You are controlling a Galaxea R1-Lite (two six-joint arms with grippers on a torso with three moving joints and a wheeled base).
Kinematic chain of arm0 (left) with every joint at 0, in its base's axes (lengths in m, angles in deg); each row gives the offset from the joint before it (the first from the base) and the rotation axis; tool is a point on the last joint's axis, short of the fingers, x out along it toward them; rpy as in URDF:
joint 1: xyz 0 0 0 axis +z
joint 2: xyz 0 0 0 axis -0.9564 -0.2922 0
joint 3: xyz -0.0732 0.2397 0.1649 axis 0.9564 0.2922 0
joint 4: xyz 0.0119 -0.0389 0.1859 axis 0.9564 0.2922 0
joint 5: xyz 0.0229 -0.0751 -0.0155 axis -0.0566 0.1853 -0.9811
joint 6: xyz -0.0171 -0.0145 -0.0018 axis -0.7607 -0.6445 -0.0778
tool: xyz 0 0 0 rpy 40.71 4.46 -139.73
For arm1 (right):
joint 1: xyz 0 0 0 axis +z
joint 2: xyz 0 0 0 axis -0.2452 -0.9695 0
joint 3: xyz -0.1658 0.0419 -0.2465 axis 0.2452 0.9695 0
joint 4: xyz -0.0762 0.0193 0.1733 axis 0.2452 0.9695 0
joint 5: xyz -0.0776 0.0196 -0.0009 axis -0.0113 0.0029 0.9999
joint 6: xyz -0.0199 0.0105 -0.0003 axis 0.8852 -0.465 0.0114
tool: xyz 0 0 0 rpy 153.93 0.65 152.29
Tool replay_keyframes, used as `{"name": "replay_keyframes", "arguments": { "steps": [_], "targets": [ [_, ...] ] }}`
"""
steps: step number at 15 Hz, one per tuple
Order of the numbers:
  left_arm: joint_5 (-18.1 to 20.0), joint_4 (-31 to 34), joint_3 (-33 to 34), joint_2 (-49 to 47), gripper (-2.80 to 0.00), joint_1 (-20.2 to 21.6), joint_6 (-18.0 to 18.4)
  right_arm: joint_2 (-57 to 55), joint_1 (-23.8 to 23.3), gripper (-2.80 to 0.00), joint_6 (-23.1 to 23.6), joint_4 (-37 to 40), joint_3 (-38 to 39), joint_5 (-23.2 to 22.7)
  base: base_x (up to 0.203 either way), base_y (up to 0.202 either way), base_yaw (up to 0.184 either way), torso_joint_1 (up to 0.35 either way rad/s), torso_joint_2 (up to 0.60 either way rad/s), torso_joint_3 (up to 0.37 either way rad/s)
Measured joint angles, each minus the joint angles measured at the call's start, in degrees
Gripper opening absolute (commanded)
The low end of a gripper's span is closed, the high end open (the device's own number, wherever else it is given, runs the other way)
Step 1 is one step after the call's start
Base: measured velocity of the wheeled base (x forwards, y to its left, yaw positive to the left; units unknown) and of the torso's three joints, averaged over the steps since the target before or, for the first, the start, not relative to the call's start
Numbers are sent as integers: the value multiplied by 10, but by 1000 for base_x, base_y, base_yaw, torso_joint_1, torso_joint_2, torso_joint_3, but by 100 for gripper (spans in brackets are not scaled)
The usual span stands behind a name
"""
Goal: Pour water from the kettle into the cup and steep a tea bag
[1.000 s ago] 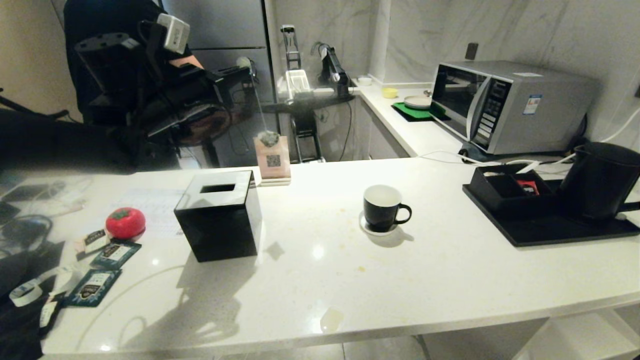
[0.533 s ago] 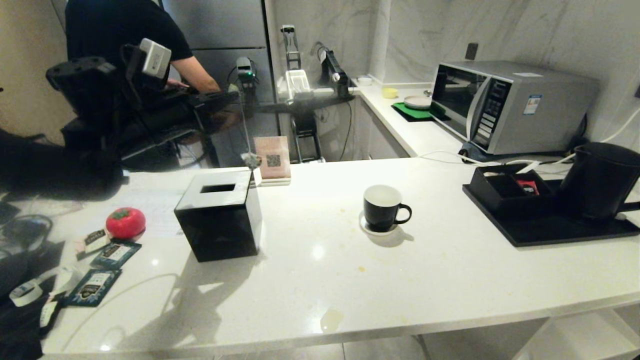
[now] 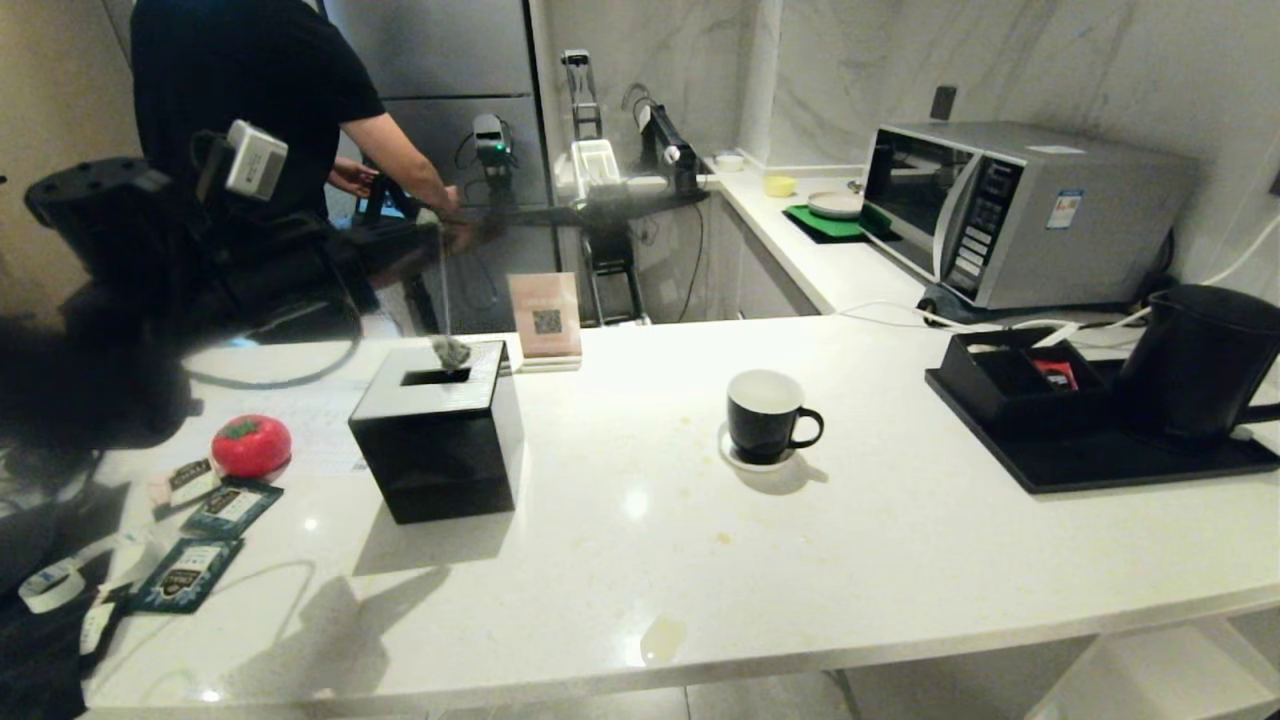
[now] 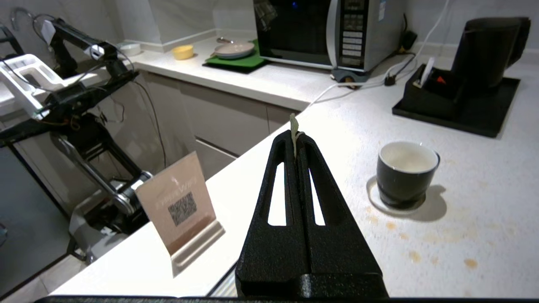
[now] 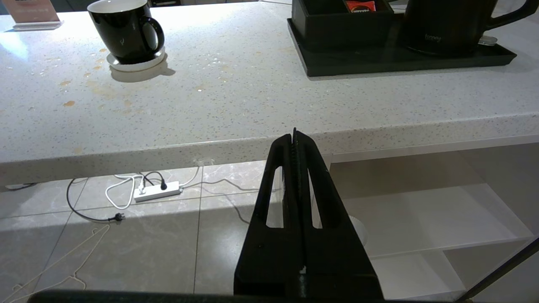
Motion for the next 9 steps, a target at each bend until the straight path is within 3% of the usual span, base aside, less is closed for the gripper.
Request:
{"name": "replay_keyframes", "arguments": {
  "steps": [4, 9],
  "targets": [
    [40, -1, 23, 2, -280, 30, 1, 0, 0, -280, 0, 0, 0, 0, 0, 0, 0, 0, 0, 0],
    [49, -49, 80, -3, -280, 54, 2, 0, 0, -280, 0, 0, 0, 0, 0, 0, 0, 0, 0, 0]
  ]
}}
